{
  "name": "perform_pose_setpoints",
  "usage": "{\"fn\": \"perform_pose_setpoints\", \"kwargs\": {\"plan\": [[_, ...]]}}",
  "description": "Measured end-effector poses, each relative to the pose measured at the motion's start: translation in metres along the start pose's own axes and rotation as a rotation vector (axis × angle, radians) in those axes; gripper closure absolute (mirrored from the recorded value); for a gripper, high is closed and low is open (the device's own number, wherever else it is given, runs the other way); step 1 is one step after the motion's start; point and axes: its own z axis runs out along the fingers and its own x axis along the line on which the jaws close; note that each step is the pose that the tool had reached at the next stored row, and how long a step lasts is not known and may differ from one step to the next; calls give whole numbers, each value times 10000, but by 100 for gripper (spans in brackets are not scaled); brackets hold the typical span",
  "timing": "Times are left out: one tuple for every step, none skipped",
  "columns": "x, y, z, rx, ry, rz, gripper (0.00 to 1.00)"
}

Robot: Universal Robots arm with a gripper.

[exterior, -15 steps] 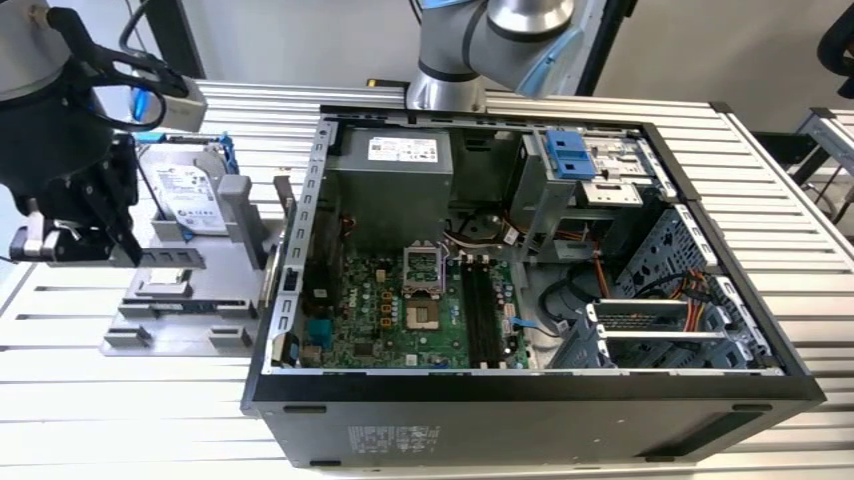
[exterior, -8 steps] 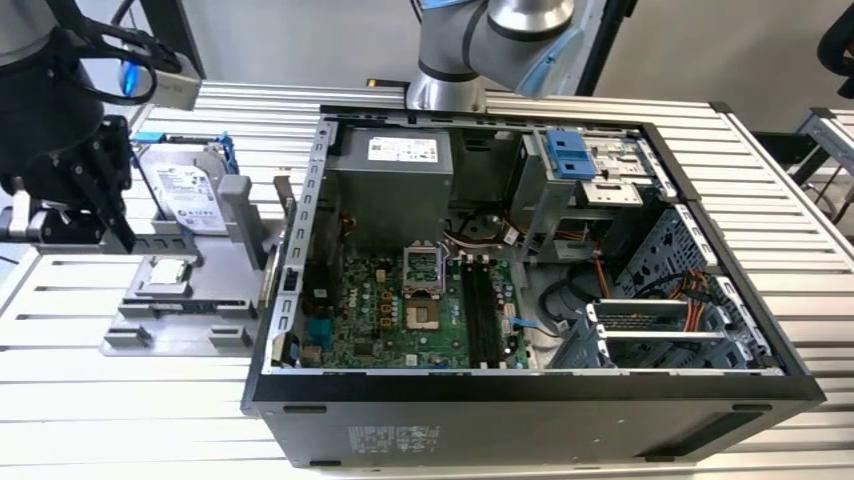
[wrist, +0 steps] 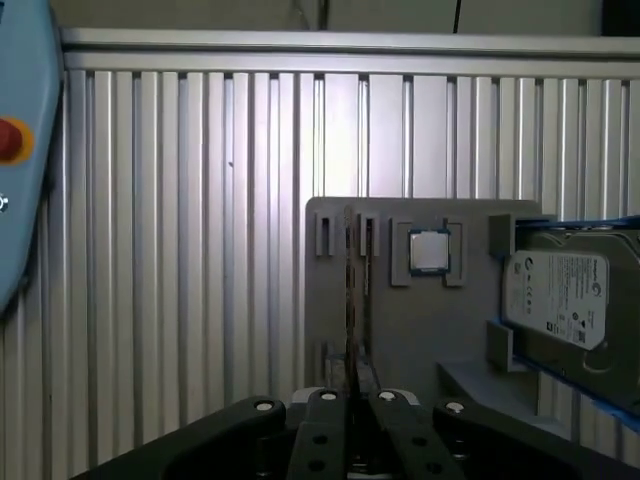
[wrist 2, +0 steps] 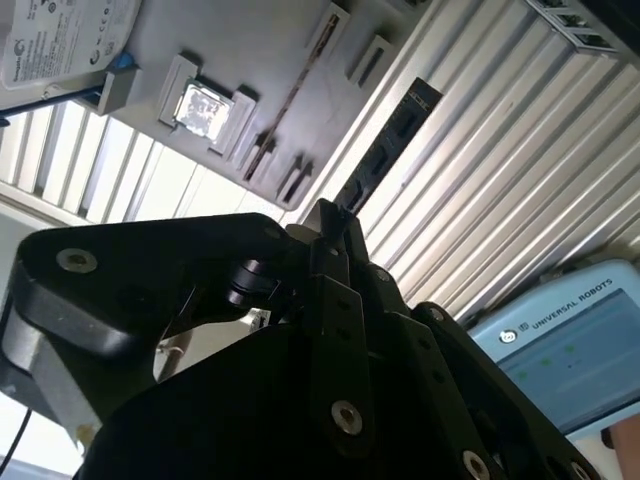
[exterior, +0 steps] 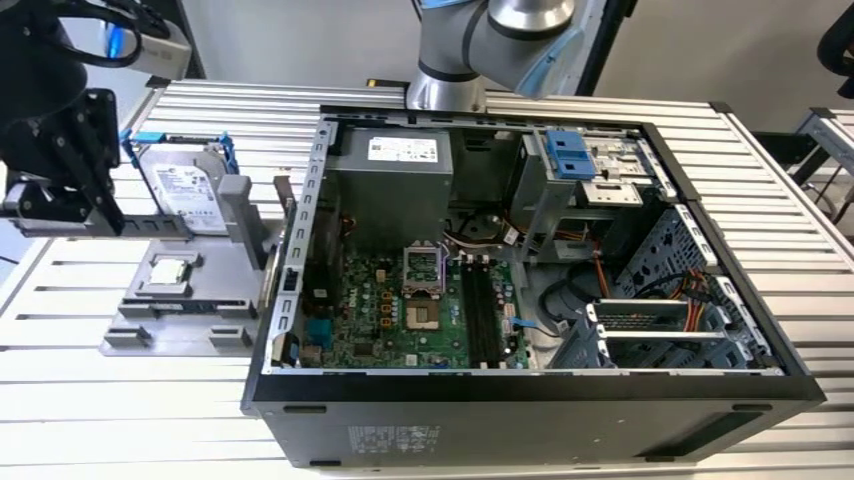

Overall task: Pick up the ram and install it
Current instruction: 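Pick up the ram and move it above insertion slot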

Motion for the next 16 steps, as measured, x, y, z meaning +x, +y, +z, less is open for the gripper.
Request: {"fn": "perform_pose_setpoints", "kwargs": {"plan": [[-4, 1, -18, 1, -1, 0, 100], [-8, 1, -36, 1, -1, -2, 100], [-12, 2, -51, 1, 0, -5, 100], [-18, 3, -66, 0, 0, -7, 100], [-25, 4, -81, 0, 1, -9, 100], [-33, 4, -95, 1, 0, -11, 100], [-41, 5, -110, 0, 0, -11, 100], [-48, 6, -124, 0, 0, -11, 100], [-55, 6, -139, -1, 1, -12, 100], [-61, 7, -155, 0, 0, -13, 100], [-65, 7, -174, 1, 0, -14, 100], [-68, 8, -204, 3, -1, -16, 100], [-70, 9, -225, 2, -1, -15, 100], [-72, 10, -239, 0, 1, -14, 100], [-73, 11, -247, 1, 0, -15, 100], [-73, 11, -248, 2, -1, -15, 100]]}}
